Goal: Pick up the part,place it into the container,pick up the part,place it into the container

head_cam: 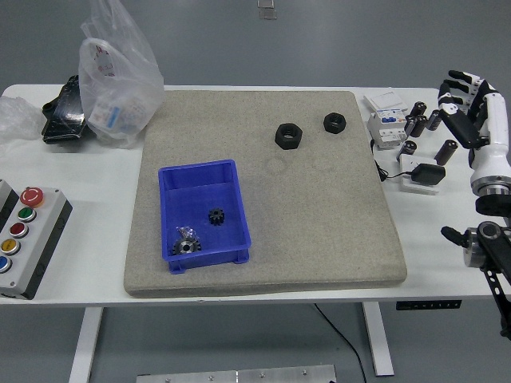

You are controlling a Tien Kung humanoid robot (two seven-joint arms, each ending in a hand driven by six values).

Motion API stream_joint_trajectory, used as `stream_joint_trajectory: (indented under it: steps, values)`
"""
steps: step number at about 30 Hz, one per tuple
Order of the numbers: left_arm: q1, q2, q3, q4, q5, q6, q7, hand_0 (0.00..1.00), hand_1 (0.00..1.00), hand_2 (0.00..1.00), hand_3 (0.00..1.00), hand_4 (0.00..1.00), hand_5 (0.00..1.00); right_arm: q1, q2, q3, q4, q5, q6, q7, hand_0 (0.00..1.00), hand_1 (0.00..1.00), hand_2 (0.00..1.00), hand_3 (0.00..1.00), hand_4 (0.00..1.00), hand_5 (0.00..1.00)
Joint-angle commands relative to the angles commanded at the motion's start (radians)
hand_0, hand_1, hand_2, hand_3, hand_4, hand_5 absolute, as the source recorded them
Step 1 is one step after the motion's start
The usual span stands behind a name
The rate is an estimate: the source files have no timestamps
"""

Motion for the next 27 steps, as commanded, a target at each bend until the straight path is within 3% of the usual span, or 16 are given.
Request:
stream_joint_trajectory:
  steps: [7, 22, 27]
  values:
    - [-0.019, 0.016, 0.015, 0.000, 0.006, -0.005, -0.006, 0.615, 0.589, 0.563, 0.625, 0.711, 0.259, -0.055, 0.033, 0.125, 0.014, 0.018, -0.006, 0.038, 0.479, 0.582, 0.674, 0.682, 0.552, 0.314]
    - [-0.030, 0.021, 0.029, 0.000, 0.019, -0.003, -0.005, 0.615, 0.604, 0.576, 0.627, 0.712, 0.258, -0.043, 0.045, 0.138, 0.021, 0.016, -0.014, 0.050, 0.473, 0.591, 0.668, 0.681, 0.540, 0.288]
    - [-0.043, 0.026, 0.064, 0.000, -0.001, -0.010, -0.013, 0.615, 0.602, 0.574, 0.627, 0.712, 0.260, -0.053, 0.049, 0.164, 0.027, 0.016, -0.015, 0.054, 0.483, 0.587, 0.668, 0.682, 0.544, 0.282]
